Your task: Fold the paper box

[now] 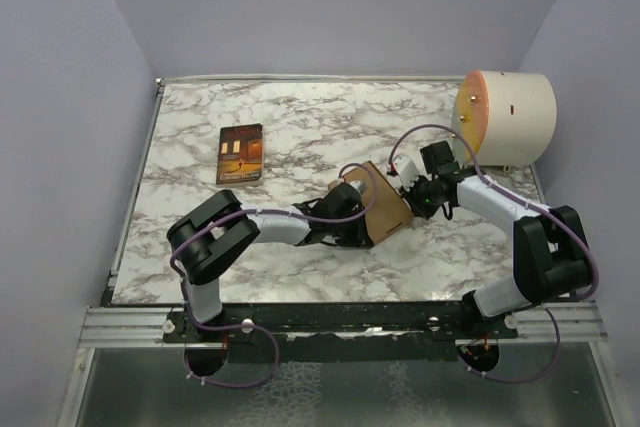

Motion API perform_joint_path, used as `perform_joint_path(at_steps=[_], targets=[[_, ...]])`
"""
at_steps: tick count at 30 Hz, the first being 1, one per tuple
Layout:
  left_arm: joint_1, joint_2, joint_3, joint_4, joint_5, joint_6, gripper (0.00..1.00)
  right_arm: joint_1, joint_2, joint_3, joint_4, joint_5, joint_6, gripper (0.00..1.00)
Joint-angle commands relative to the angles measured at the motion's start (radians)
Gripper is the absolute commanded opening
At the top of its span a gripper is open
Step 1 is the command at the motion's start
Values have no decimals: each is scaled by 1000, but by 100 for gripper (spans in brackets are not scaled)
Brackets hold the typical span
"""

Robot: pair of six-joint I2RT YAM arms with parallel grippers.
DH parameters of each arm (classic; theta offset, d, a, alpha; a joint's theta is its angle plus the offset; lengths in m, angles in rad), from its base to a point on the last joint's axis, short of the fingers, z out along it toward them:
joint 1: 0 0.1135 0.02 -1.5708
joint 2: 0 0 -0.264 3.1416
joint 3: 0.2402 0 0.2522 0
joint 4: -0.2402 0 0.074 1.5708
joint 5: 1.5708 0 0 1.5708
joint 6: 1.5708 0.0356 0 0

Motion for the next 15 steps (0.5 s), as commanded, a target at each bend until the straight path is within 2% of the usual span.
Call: perform_joint_path(at_steps=[1, 8, 15], targets=[[-5, -5, -10, 93, -51, -12, 15, 27, -31, -24, -1, -99, 76, 1], [53, -139, -178, 118, -50, 15, 25, -21, -12, 10, 45, -25, 53, 1], [202, -217, -272, 126, -28, 74, 28, -22, 116, 194, 105, -31, -5, 1]])
